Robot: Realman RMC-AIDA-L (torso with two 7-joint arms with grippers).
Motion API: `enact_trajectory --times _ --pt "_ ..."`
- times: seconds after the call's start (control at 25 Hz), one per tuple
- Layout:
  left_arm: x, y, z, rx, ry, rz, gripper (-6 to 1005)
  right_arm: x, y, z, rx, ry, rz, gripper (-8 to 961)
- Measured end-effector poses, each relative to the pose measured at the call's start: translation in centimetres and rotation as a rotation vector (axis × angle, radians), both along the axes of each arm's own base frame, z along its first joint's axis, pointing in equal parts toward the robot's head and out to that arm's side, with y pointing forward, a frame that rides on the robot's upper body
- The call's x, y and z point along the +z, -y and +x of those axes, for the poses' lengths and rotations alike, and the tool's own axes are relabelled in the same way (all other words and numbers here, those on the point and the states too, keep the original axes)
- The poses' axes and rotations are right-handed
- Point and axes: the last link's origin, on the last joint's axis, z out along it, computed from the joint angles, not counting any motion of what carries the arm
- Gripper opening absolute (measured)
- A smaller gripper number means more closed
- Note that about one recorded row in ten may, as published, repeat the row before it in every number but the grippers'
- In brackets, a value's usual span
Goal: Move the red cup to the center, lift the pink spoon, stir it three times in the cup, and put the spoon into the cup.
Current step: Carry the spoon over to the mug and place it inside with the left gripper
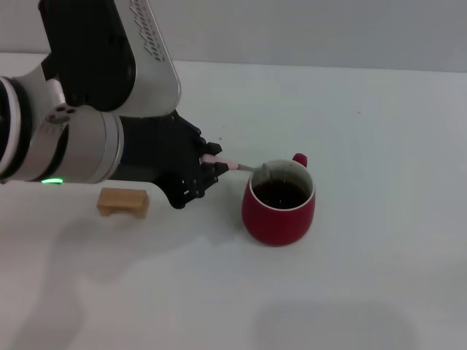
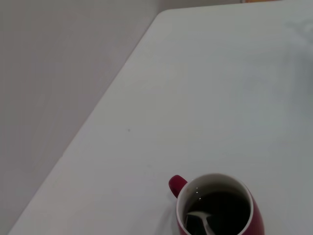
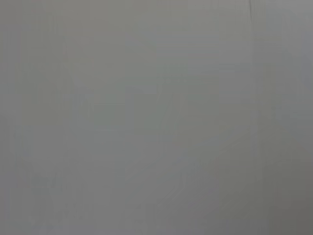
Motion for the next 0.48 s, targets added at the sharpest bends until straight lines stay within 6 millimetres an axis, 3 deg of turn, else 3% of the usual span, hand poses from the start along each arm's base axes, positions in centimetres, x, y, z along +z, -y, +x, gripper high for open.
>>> enact_trajectory --times 0.48 --pt "-0.93 -0.5 -0.62 0.019 0.003 -0.016 182 -0.02 -0.11 -0.14 0.01 0.001 -0.001 0"
